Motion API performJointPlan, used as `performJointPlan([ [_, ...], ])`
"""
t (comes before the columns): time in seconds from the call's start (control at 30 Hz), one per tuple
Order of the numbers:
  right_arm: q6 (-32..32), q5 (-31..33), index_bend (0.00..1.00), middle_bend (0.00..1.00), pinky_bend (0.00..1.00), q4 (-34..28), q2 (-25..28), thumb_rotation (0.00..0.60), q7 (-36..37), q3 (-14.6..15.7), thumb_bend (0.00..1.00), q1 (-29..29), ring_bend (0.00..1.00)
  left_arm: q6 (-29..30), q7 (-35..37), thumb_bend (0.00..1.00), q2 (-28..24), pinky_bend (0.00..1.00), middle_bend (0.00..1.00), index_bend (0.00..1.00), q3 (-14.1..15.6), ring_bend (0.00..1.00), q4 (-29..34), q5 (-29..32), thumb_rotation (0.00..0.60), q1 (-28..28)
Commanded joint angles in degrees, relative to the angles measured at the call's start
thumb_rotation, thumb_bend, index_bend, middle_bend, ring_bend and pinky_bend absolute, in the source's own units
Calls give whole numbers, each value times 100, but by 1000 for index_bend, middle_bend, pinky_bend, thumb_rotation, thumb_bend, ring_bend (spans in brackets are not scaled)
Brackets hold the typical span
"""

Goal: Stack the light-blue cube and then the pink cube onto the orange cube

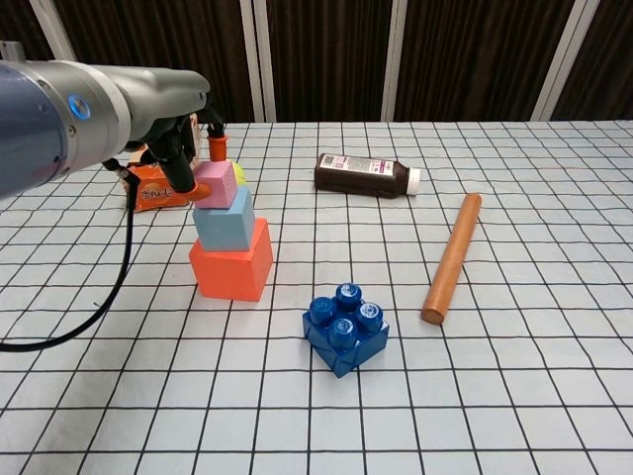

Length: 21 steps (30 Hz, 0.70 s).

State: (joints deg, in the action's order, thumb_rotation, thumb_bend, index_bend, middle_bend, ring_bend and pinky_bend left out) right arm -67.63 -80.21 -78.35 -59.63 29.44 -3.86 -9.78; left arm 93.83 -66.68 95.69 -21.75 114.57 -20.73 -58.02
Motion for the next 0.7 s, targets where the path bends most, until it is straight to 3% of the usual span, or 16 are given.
performJointPlan([
  [0.03,2,1,0,42,119,1,1,600,5,-1,70,-1,29,-7,4,334,0,902,820,421,10,795,-4,-4,600,-7],
  [0.5,19,8,0,42,120,-18,8,600,-7,-5,70,-9,29,21,-1,195,-89,892,806,377,64,784,118,-70,600,-30],
  [0.6,25,5,0,42,120,-21,10,600,-8,-3,70,-12,28,145,25,194,-179,883,792,308,62,772,233,-182,600,2],
  [0.7,30,2,0,42,120,-25,10,600,-16,0,70,-15,29,261,38,194,-279,878,775,174,70,765,342,-265,600,45],
])
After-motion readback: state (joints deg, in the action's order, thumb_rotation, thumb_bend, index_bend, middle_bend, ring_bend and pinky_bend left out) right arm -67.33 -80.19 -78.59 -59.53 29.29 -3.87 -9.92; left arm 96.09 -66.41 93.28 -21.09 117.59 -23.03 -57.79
